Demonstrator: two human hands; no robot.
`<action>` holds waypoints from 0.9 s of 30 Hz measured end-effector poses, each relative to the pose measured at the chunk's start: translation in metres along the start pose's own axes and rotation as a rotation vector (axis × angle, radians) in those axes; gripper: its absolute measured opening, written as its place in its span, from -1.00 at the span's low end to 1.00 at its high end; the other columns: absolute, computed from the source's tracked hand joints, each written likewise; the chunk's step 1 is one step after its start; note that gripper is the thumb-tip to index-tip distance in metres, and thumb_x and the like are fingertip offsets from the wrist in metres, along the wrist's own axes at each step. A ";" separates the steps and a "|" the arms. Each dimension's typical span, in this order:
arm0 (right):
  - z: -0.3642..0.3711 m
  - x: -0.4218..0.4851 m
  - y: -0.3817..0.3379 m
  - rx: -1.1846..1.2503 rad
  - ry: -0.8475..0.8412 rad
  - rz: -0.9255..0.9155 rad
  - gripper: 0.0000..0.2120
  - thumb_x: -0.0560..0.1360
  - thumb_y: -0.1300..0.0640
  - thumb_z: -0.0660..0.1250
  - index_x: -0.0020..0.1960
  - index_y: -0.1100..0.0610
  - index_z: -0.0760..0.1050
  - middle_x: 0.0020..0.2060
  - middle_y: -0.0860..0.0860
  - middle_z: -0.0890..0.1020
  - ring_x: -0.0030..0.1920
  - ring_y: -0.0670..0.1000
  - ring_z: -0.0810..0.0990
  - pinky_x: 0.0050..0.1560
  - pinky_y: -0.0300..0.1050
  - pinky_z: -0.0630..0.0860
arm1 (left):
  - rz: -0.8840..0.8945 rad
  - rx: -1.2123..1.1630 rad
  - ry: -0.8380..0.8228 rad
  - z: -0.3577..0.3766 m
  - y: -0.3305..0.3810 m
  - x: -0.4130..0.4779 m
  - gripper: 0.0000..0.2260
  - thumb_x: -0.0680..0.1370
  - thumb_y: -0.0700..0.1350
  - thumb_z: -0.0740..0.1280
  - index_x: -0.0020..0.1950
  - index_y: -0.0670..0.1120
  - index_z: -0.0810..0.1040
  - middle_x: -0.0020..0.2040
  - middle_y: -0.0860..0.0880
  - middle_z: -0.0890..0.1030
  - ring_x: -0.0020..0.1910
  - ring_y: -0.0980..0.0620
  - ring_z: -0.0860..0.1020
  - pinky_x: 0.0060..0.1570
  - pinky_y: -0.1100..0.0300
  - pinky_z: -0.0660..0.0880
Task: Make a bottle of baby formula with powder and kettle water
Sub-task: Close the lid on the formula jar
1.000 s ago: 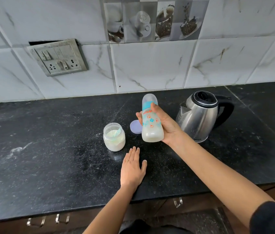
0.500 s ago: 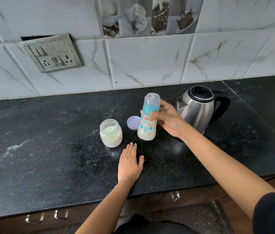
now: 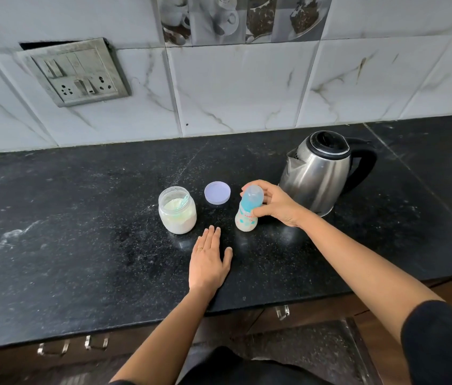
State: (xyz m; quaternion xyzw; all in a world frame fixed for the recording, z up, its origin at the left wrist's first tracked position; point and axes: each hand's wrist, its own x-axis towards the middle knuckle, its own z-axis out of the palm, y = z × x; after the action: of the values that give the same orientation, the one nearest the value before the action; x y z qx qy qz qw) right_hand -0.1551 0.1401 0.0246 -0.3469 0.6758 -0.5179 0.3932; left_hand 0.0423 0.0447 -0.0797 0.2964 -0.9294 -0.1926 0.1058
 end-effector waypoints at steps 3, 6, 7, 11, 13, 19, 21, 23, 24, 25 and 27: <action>-0.001 0.000 0.003 -0.023 -0.035 0.016 -0.48 0.35 0.53 0.36 0.22 0.14 0.46 0.18 0.10 0.58 0.18 -0.01 0.55 0.16 -0.12 0.54 | -0.003 -0.012 -0.001 0.001 0.000 0.000 -0.45 0.62 0.12 0.06 0.55 -0.08 0.09 0.56 -0.03 0.10 0.54 0.08 0.00 0.50 0.19 -0.10; 0.000 0.001 -0.002 -0.065 -0.087 0.042 -0.46 0.38 0.50 0.36 0.30 0.17 0.42 0.24 0.12 0.54 0.22 0.00 0.52 0.17 -0.18 0.52 | 0.000 -0.017 0.001 0.000 0.001 0.000 -0.45 0.62 0.12 0.06 0.55 -0.08 0.09 0.56 -0.03 0.09 0.54 0.08 -0.01 0.50 0.19 -0.11; 0.001 0.002 -0.003 -0.094 -0.106 0.044 -0.46 0.39 0.49 0.36 0.31 0.18 0.41 0.25 0.12 0.53 0.24 -0.01 0.52 0.19 -0.21 0.51 | -0.002 -0.020 0.002 0.000 0.001 -0.001 -0.45 0.62 0.11 0.06 0.55 -0.08 0.09 0.56 -0.03 0.10 0.54 0.08 -0.01 0.50 0.19 -0.11; 0.002 0.004 -0.011 -0.180 -0.150 0.056 -0.41 0.40 0.45 0.37 0.36 0.11 0.38 0.29 0.07 0.49 0.32 -0.01 0.46 0.33 -0.09 0.41 | 0.013 -0.045 0.021 0.000 0.001 -0.003 -0.46 0.63 0.10 0.07 0.55 -0.10 0.09 0.56 -0.05 0.11 0.54 0.07 0.01 0.49 0.20 -0.11; 0.003 0.005 -0.021 -0.186 -0.125 0.027 -0.38 0.39 0.40 0.39 0.34 -0.03 0.38 0.34 0.02 0.45 0.37 -0.05 0.40 0.37 -0.07 0.34 | 0.036 -0.124 0.056 -0.002 0.002 -0.005 -0.48 0.63 0.05 0.11 0.54 -0.12 0.11 0.55 -0.06 0.14 0.54 0.05 0.05 0.48 0.24 -0.09; 0.023 0.034 -0.063 -0.453 0.126 -0.145 -0.53 0.41 0.27 0.40 0.28 0.00 0.43 0.27 0.02 0.45 0.28 0.00 0.43 0.23 -0.13 0.40 | -0.038 -0.308 0.461 -0.026 -0.003 -0.013 -0.45 0.51 -0.07 0.37 0.43 -0.19 0.27 0.43 -0.17 0.33 0.44 -0.09 0.25 0.45 0.14 0.10; 0.035 0.058 -0.071 -0.759 0.036 -0.108 -0.48 0.41 0.25 0.40 0.33 0.08 0.38 0.27 0.08 0.40 0.23 0.04 0.44 0.12 -0.15 0.40 | -0.100 -0.316 0.580 -0.039 -0.008 -0.006 -0.40 0.47 0.03 0.35 0.40 -0.22 0.26 0.40 -0.22 0.33 0.41 -0.15 0.25 0.44 0.13 0.07; 0.051 0.081 -0.072 -0.997 -0.049 -0.002 -0.40 0.39 0.23 0.41 0.39 0.12 0.30 0.28 0.14 0.35 0.18 0.11 0.44 0.08 -0.07 0.44 | -0.132 -0.339 0.637 -0.052 -0.015 0.004 -0.33 0.44 0.06 0.37 0.42 -0.22 0.24 0.42 -0.23 0.30 0.43 -0.14 0.22 0.45 0.14 0.03; 0.061 0.091 -0.072 -1.091 -0.079 0.065 -0.35 0.39 0.21 0.42 0.41 0.12 0.26 0.30 0.16 0.32 0.21 0.15 0.42 0.10 0.01 0.45 | -0.151 -0.360 0.641 -0.057 -0.018 0.009 -0.29 0.42 0.06 0.42 0.43 -0.22 0.21 0.44 -0.22 0.27 0.45 -0.12 0.19 0.46 0.13 0.02; 0.069 0.099 -0.071 -1.172 -0.106 0.136 -0.30 0.39 0.18 0.44 0.44 0.11 0.21 0.33 0.18 0.28 0.28 0.21 0.38 0.12 0.08 0.44 | -0.176 -0.389 0.628 -0.062 -0.022 0.013 -0.24 0.40 0.04 0.47 0.45 -0.22 0.19 0.46 -0.21 0.24 0.47 -0.09 0.15 0.48 0.12 0.02; 0.085 0.114 -0.066 -1.284 -0.170 0.272 -0.16 0.39 0.14 0.47 0.52 0.03 0.08 0.45 0.21 0.13 0.41 0.34 0.20 0.22 0.22 0.37 | -0.233 -0.467 0.564 -0.070 -0.029 0.020 -0.12 0.36 0.01 0.54 0.49 -0.23 0.11 0.51 -0.17 0.17 0.50 -0.05 0.09 0.48 0.10 0.04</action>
State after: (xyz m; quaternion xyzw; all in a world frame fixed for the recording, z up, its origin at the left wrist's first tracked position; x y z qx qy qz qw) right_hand -0.1267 -0.0110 0.0557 -0.4636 0.8547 0.0715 0.2222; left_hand 0.0626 -0.0099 -0.0266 0.4093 -0.7550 -0.3209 0.3994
